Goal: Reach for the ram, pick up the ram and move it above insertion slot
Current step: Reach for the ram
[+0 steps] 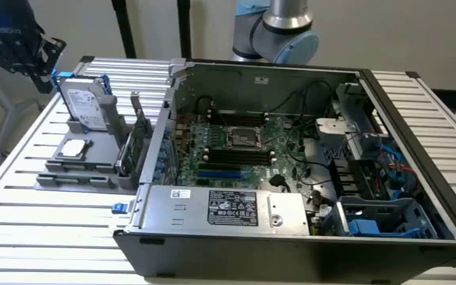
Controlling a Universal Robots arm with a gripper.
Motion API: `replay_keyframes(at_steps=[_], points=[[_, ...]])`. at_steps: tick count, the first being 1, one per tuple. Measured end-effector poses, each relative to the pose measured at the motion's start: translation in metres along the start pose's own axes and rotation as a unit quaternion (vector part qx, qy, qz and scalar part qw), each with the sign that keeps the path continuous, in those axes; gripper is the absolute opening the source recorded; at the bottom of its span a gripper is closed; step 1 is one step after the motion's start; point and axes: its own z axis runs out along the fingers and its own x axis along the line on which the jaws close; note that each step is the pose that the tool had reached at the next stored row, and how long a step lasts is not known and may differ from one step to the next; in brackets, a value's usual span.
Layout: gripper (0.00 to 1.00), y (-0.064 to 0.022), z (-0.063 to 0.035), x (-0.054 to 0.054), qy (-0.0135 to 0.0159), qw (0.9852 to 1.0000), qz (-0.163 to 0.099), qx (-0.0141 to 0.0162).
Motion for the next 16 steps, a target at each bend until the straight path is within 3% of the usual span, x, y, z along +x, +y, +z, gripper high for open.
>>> replay_keyframes(at_steps=[11,16], points=[[0.11,-0.0007,0.0000,-0.001,0.0000,1.0000,0.000,-0.0001],[0.11,-0.0107,-0.0002,-0.007,0.0001,1.0000,0.000,0.0000]])
